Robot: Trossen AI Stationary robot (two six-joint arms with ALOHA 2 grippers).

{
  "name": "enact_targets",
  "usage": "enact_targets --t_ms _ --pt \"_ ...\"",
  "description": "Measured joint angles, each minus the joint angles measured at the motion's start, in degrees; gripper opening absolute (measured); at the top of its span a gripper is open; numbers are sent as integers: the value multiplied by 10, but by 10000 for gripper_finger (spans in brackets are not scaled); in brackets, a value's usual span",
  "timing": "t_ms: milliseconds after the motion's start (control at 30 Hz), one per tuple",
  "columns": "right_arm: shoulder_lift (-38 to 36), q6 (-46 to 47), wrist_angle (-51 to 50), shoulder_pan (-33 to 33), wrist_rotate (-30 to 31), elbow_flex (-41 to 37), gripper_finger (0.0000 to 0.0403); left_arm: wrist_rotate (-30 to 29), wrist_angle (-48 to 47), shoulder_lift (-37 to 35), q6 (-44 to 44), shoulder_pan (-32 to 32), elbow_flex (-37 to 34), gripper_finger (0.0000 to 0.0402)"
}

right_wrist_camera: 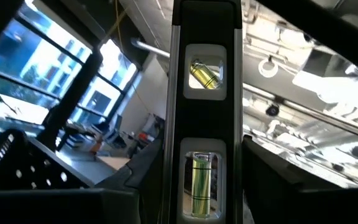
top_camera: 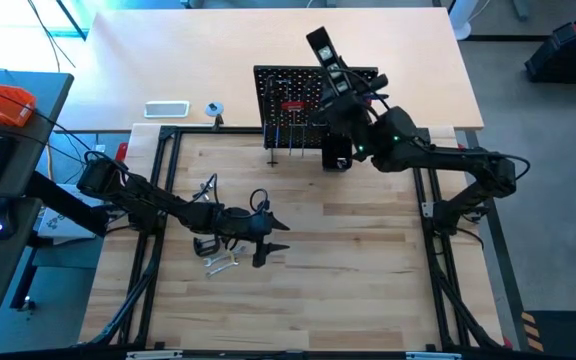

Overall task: Hang tools onto peg board
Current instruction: Put the spirit level into the top black bin on the peg board

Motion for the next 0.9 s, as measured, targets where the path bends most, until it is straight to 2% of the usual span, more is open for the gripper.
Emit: enact_targets --t_ms 200,900 --pt "0 -3 -18 -7 45 0 165 1 0 0 -1 0 0 243" --pt "0 -12 -28 -7 85 0 179 2 -1 0 -4 0 0 243"
